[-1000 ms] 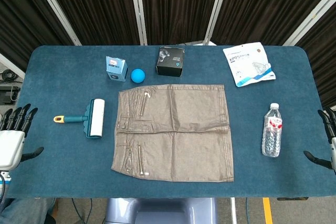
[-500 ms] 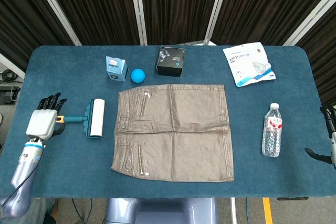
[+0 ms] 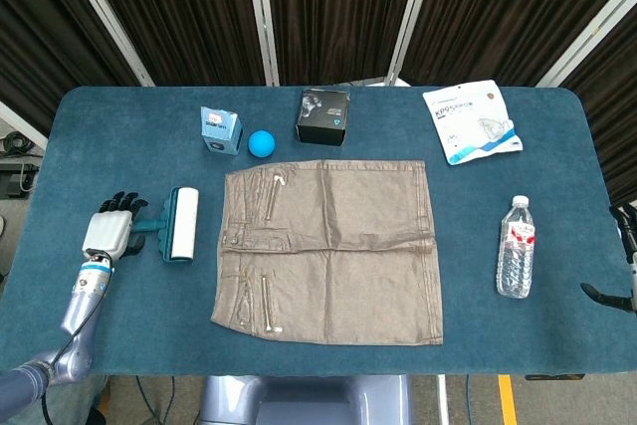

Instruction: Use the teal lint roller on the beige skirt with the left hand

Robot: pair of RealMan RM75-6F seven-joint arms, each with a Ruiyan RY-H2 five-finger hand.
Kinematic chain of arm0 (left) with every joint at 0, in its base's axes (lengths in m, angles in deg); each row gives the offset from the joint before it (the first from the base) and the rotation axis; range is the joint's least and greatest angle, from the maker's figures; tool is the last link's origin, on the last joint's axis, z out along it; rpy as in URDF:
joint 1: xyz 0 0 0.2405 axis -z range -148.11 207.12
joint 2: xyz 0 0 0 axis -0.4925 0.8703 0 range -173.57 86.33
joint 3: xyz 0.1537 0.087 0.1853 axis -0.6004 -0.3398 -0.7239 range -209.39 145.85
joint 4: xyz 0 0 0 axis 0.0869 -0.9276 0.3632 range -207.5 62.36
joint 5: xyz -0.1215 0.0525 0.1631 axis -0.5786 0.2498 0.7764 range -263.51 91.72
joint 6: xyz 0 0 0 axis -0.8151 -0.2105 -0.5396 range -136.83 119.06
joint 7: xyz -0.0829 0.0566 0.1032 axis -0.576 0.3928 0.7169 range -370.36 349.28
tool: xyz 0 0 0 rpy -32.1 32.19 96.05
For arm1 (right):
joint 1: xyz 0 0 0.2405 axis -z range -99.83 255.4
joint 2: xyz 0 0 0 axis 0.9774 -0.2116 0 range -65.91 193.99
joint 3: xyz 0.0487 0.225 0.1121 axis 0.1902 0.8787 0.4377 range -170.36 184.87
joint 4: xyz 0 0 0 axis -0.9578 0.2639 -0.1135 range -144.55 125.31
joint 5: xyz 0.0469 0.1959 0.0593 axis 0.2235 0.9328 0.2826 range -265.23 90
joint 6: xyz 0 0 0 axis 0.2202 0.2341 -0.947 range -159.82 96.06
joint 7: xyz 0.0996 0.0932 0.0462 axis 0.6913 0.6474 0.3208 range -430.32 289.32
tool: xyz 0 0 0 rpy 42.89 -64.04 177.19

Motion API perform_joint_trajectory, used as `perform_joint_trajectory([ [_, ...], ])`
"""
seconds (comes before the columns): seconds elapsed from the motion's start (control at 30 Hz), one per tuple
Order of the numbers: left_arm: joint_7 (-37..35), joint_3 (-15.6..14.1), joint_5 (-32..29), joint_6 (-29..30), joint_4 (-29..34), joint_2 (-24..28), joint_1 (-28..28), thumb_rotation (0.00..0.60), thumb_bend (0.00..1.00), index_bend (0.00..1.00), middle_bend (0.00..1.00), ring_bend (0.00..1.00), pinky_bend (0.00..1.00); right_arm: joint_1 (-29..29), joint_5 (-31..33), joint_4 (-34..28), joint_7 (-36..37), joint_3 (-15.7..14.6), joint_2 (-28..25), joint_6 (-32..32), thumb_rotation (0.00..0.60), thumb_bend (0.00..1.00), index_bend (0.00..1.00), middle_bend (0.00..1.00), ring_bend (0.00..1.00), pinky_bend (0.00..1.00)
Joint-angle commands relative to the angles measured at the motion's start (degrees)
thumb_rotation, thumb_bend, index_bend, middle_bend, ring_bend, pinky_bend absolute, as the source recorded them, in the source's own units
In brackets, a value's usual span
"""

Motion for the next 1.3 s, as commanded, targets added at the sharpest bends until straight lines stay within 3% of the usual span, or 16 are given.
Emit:
perform_joint_trajectory([
  [0.03,0.19,-0.15,0.2,0.0,-0.92,-1.2,0.48,0.6,0.42,0.22,0.12,0.07,0.15,0.09,-0.12,-0.08,0.39,-0.09,-0.18,0.03,0.6,0.0,0.0,0.0,0.0,0.0],
  [0.5,1.42,0.09,0.65,0.86,-3.13,-3.48,1.42,0.6,0.47,0.27,0.22,0.18,0.25,-0.02,0.28,0.12,0.86,-0.07,-0.49,0.59,0.6,0.0,0.0,0.0,0.0,0.0],
  [0.77,2.64,-0.11,0.49,1.38,-3.74,-4.02,1.21,0.6,0.48,0.38,0.3,0.24,0.3,-0.16,0.31,0.05,0.46,-0.17,-0.34,0.84,0.6,0.0,0.0,0.0,0.0,0.0],
  [1.07,4.22,0.21,-0.94,0.55,-3.45,-4.23,1.33,0.6,0.5,0.41,0.31,0.25,0.31,-0.21,0.28,0.05,0.42,-0.24,-0.25,0.94,0.6,0.0,0.0,0.0,0.0,0.0],
  [1.3,3.82,0.58,-0.81,1.25,-3.98,-4.45,1.32,0.6,0.63,0.63,0.39,0.32,0.36,-0.33,0.35,0.25,0.43,-0.27,-0.14,1.2,0.6,0.0,0.0,0.0,0.0,0.0],
])
